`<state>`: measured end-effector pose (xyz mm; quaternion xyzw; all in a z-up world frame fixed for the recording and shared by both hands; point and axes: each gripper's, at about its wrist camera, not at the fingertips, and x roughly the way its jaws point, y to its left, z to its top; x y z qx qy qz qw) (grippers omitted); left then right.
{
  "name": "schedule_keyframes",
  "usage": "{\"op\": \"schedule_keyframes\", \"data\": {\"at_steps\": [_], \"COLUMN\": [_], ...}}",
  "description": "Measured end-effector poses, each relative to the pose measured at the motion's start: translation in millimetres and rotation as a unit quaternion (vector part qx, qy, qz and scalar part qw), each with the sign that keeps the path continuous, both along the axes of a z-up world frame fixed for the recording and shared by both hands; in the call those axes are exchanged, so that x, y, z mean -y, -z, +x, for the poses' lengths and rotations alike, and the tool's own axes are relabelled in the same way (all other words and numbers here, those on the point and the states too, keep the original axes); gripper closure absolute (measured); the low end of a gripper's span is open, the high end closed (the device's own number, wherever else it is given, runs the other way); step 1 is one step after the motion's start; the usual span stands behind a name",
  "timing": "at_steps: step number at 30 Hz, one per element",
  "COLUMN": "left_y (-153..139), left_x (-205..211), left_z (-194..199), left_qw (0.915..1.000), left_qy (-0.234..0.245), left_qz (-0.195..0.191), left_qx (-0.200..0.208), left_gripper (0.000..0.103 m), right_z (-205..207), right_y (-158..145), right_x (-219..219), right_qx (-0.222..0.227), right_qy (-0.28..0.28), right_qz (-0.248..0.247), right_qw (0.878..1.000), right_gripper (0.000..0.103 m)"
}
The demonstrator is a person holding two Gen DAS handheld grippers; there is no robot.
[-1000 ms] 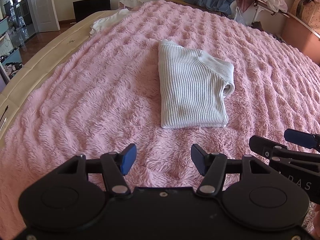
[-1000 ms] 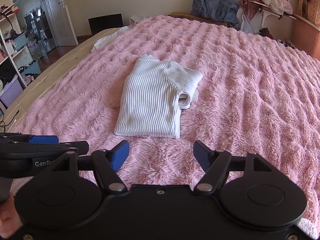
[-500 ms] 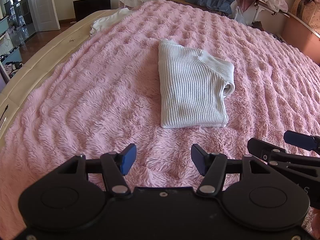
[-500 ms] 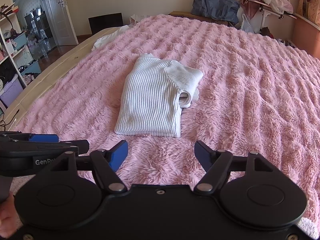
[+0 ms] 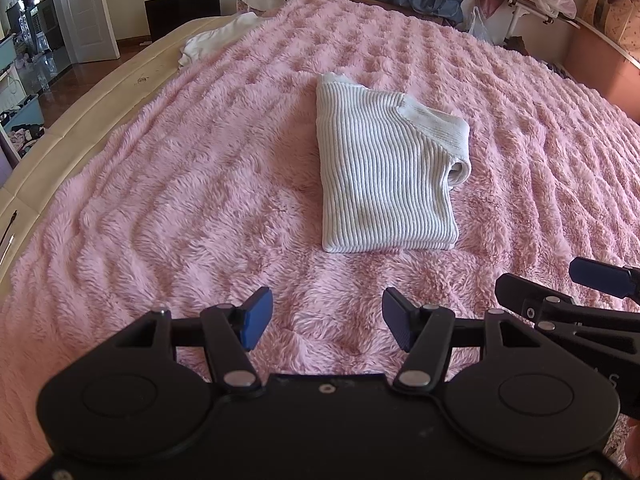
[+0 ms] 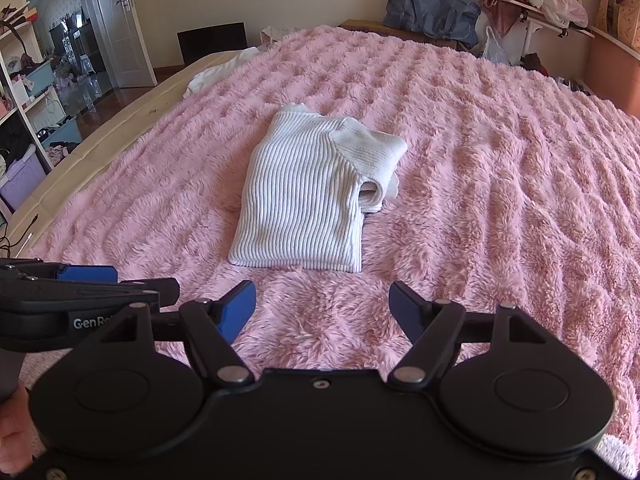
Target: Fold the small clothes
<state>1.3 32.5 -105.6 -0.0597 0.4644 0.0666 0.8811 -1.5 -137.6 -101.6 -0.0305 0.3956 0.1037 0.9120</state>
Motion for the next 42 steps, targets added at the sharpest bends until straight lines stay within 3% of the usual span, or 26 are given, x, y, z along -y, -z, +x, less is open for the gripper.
{"op": "schedule_keyframes", "data": {"at_steps": [35, 42], "left_y": [2.3, 2.6], "left_x": [-1.6, -2.2], "left_z": [2.8, 2.3], "left_qw": [0.9999, 0.9999], "left_qy": [-0.001, 0.003], "left_qz": [0.015, 0.003], "left_qx": [-0.002, 0.009], "left_gripper": [0.039, 0.039], "right_z": [1.1, 1.4], "right_y": [7.1, 7.8], "right_x": [1.3, 2.3], "right_qx": [-0.006, -0.008], "right_qy": [-0.001, -0.001], "right_qz": [-0.004, -0.005], "right_qw": [1.0, 1.0], "right_gripper": [0.027, 0.027]}}
